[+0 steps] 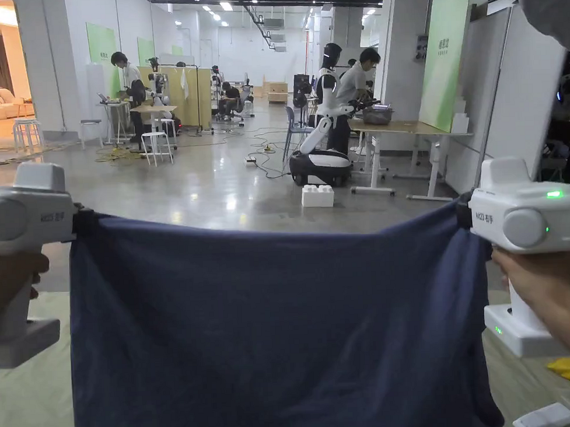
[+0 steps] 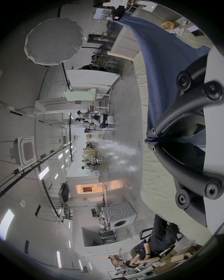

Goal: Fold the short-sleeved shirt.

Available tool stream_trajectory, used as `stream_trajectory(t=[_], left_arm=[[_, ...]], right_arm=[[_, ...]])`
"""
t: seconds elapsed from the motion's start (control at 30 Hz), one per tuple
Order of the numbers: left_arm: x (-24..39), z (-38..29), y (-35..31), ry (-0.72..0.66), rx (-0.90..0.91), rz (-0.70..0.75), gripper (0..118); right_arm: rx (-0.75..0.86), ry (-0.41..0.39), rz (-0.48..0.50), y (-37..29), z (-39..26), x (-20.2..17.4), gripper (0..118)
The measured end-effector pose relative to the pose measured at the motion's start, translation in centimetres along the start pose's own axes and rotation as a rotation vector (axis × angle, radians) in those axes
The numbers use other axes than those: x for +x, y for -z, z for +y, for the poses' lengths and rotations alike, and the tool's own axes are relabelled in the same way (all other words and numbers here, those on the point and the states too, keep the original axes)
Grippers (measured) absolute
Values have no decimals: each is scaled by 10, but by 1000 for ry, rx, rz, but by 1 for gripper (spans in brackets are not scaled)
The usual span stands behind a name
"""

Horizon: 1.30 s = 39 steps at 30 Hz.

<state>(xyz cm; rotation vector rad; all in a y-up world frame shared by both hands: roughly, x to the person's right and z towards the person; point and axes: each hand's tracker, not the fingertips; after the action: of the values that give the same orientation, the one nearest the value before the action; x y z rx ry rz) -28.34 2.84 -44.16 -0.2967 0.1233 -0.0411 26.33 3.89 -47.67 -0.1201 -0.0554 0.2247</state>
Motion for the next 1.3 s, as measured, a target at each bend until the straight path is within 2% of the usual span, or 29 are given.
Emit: stream_trajectory(t=[0.33, 0.57, 0.77, 1.07, 1.27, 1.3], left_arm=[[-13, 61, 3, 5, 70, 33, 5], [-14, 67, 17, 15, 72, 63, 5], [-8, 29, 25, 10, 33, 62, 5], [-4, -53, 30, -3, -81, 19, 5], [-5, -103, -1, -66, -77, -26, 5], [-5, -108, -7, -36, -66, -15, 5]], right_arm=[[94, -18, -45, 4, 72, -3, 2], [94, -33, -61, 15, 75, -9, 2], [52, -20, -49, 20, 38, -16, 2], [-57, -29, -16, 15, -51, -22, 2], [-62, -36, 3, -25, -101, -17, 2], [-66, -23, 12, -39, -105, -15, 2]])
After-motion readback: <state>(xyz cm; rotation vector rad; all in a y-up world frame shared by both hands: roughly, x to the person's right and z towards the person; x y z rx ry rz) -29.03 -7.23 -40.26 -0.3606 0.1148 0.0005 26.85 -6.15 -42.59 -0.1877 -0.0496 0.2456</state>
